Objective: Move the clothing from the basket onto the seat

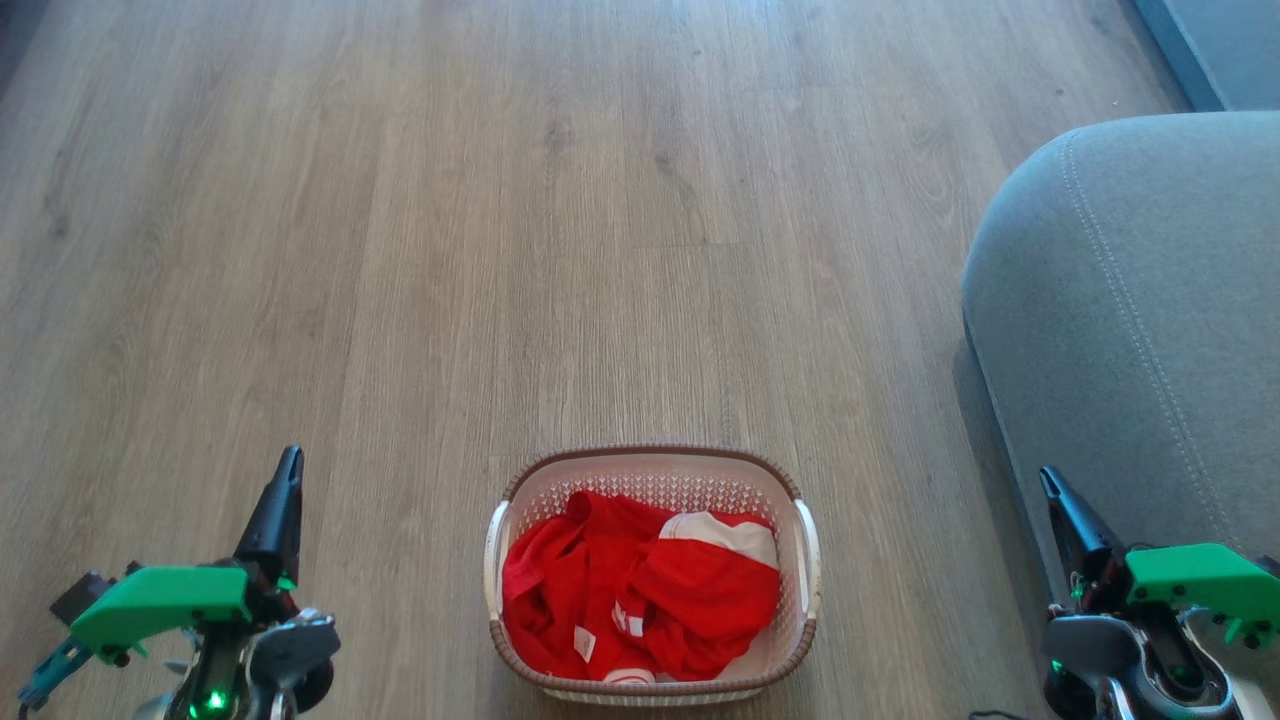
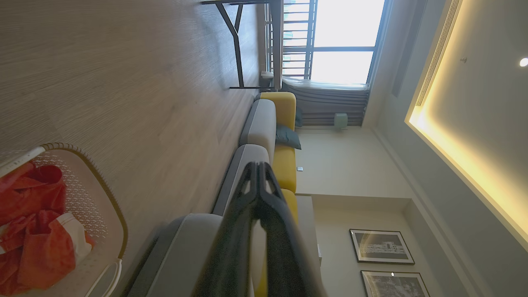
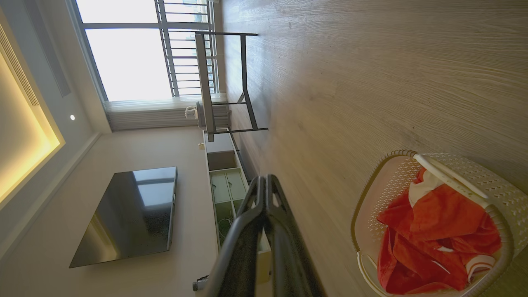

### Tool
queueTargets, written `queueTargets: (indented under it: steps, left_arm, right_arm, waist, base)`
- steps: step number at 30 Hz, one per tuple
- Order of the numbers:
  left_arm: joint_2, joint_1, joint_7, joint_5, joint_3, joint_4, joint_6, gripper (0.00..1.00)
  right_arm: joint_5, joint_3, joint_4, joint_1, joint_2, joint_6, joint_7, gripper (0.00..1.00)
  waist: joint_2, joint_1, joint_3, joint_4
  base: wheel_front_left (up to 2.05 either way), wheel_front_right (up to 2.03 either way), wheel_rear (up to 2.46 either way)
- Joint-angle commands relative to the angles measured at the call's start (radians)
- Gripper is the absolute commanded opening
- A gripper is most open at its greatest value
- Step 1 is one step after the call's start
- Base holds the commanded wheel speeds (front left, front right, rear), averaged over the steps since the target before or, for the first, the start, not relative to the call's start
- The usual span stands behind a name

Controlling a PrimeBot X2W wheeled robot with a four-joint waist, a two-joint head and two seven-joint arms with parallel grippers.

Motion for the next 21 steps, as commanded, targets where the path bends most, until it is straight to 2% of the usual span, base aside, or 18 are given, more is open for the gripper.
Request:
queueTargets:
  steps: [1, 21]
  left_arm:
    - [0.005, -0.056, 0.007, -0.004, 0.035, -0.035, -0.007, 0.0]
    - [0.005, -0.056, 0.007, -0.004, 0.035, -0.035, -0.007, 0.0]
  right_arm:
    - [0.006, 0.018, -0.041, -0.05, -0.005, 0.002, 0.007, 0.0]
    - [0.006, 0.018, -0.041, -0.05, -0.005, 0.002, 0.007, 0.0]
  waist:
    - [0.0, 0.0, 0.0, 0.0]
    - [0.0, 0.0, 0.0, 0.0]
  base:
    - [0.0, 0.0, 0.0]
    - [0.0, 0.0, 0.0]
